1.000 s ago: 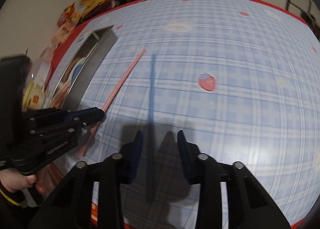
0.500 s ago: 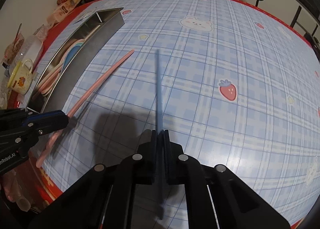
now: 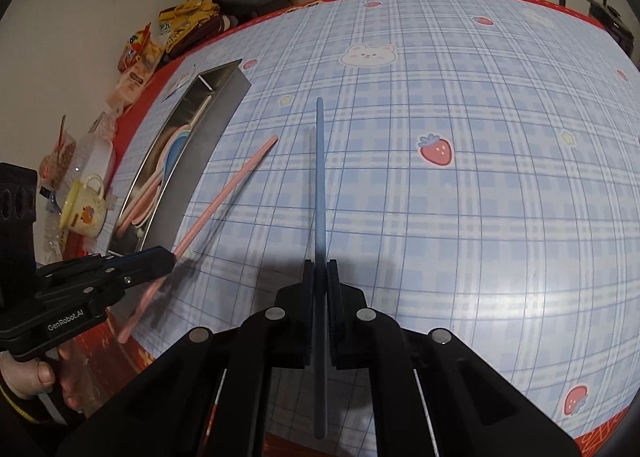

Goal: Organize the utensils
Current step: 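Carry the pink and blue chopsticks into the steel caddy and open both grippers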

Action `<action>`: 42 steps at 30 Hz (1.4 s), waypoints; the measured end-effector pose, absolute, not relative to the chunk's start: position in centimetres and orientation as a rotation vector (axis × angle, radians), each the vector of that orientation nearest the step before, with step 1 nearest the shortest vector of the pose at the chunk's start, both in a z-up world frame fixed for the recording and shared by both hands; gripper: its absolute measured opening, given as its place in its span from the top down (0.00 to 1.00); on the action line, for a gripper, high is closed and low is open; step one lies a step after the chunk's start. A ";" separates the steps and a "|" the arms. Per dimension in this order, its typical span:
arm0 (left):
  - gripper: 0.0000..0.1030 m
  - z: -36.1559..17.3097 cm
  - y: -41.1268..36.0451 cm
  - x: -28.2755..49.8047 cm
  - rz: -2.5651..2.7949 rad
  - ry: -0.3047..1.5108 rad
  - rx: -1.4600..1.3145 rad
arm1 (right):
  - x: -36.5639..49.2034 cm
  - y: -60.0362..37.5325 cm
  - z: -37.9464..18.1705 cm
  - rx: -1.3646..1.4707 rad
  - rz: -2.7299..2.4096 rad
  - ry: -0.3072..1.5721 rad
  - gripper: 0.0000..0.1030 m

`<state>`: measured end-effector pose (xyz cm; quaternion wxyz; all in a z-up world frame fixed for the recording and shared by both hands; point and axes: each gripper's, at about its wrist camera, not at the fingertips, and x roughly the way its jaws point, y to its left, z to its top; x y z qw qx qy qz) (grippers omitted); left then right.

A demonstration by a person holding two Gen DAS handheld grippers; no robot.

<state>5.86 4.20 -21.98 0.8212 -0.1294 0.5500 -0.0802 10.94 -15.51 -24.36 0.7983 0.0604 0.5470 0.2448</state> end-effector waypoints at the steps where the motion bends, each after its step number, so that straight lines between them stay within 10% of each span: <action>1: 0.90 -21.9 4.1 5.8 -0.175 1.169 -0.275 | 10.8 -15.6 -24.3 0.134 0.523 1.174 0.94; 42: 0.90 -19.8 16.0 7.5 -0.052 1.027 -0.352 | 13.6 -6.8 -20.9 0.278 0.551 1.246 0.94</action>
